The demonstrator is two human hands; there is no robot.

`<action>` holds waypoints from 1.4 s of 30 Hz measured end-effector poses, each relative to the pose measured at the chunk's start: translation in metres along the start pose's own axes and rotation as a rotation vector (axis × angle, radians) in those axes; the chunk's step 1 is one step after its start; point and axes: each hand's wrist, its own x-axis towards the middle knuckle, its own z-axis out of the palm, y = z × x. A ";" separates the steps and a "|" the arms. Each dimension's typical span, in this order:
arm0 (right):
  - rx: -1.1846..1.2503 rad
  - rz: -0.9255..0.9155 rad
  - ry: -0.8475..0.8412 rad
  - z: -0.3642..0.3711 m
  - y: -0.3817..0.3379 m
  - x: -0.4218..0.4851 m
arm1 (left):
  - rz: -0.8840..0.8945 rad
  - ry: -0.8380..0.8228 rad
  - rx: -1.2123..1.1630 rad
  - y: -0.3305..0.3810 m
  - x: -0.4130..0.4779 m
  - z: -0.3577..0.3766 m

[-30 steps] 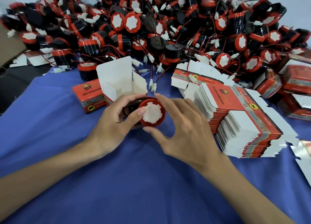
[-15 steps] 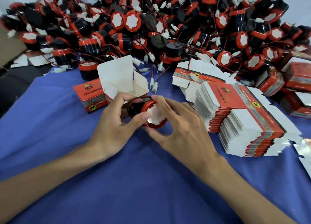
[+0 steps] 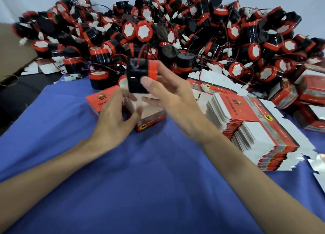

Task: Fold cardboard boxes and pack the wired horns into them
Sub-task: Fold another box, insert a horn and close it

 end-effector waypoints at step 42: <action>-1.476 0.033 -0.233 -0.033 -0.005 0.015 | -0.057 -0.270 -0.088 -0.007 0.000 -0.002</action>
